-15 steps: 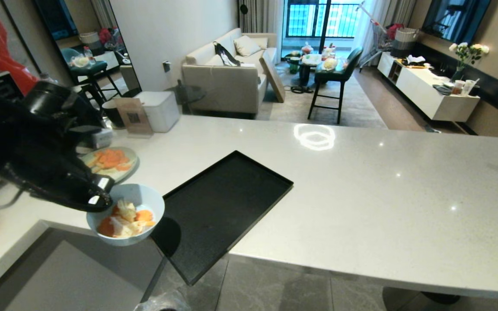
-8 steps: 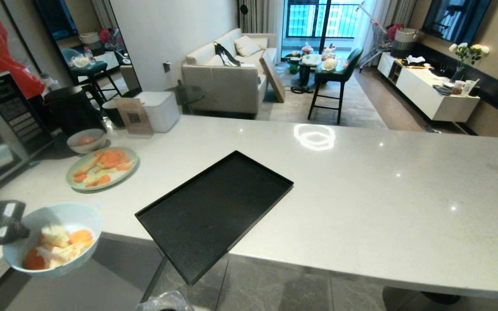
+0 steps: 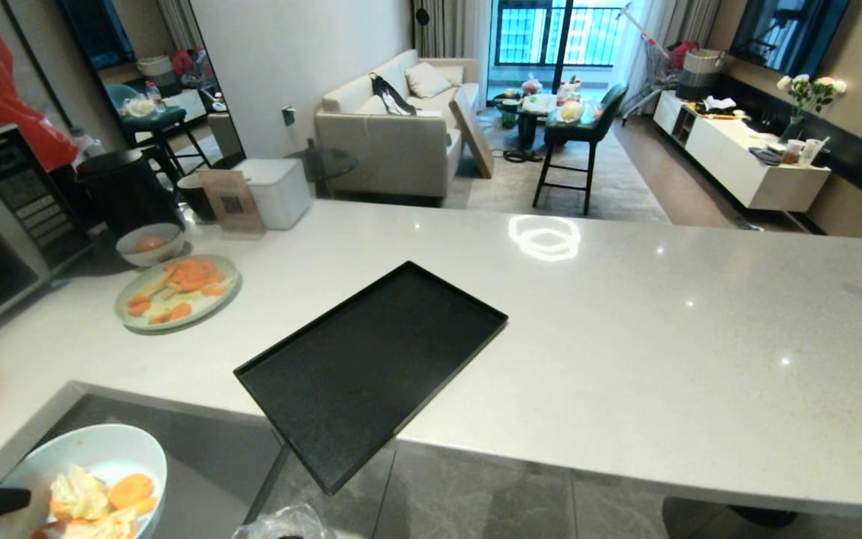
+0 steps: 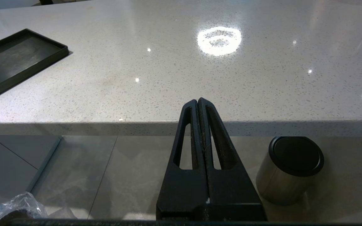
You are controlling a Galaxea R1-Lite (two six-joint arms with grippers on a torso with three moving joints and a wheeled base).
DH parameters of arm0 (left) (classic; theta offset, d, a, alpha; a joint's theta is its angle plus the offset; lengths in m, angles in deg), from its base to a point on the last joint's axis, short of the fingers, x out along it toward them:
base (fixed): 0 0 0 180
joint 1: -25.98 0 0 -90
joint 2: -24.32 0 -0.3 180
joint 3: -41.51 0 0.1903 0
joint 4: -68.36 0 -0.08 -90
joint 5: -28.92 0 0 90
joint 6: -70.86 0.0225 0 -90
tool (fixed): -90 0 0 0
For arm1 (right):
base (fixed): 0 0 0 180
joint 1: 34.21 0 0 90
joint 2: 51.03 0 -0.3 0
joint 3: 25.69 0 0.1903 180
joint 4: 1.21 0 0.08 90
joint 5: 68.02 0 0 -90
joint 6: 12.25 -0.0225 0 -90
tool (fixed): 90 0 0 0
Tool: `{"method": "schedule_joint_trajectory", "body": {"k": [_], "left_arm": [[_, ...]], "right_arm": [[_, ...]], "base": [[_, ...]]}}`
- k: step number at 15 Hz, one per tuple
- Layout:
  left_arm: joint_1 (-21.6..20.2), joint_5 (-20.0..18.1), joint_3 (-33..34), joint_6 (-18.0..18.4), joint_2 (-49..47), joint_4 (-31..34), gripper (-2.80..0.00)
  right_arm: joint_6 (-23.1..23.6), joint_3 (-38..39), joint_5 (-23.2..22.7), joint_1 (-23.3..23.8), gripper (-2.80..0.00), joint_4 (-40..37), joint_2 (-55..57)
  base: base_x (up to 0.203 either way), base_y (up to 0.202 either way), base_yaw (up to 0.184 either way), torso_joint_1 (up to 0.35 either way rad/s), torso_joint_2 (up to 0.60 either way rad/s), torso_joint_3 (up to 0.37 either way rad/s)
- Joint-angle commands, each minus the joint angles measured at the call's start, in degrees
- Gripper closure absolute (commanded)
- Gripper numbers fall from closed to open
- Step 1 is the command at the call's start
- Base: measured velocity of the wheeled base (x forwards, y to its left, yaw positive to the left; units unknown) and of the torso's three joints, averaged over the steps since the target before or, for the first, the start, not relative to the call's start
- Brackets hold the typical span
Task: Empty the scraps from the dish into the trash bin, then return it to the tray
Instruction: Move the bowl over the trash can
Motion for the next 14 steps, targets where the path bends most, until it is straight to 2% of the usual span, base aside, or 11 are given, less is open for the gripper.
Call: {"method": "schedule_joint_trajectory", "body": {"k": [1,3,14], "left_arm": [[-0.05,-0.06,4.89,-0.07,6.85,-2.7,0.0],[-0.05,0.07,7.25,-0.15,9.52,-3.42,0.0],[-0.05,0.56,7.71,0.2,12.43,-3.19,0.0]], "right_arm": [[-0.03,0.0,0.01,0.0,0.0,0.02,-0.01],[-0.03,0.0,0.01,0.0,0.0,0.02,-0.02],[-0.03,0.0,0.01,0.0,0.0,0.0,0.0]], "base": [[0.0,0.0,0.0,0.0,0.0,0.0],[0.0,0.0,0.0,0.0,0.0,0.0],[0.0,0.0,0.0,0.0,0.0,0.0]]}}
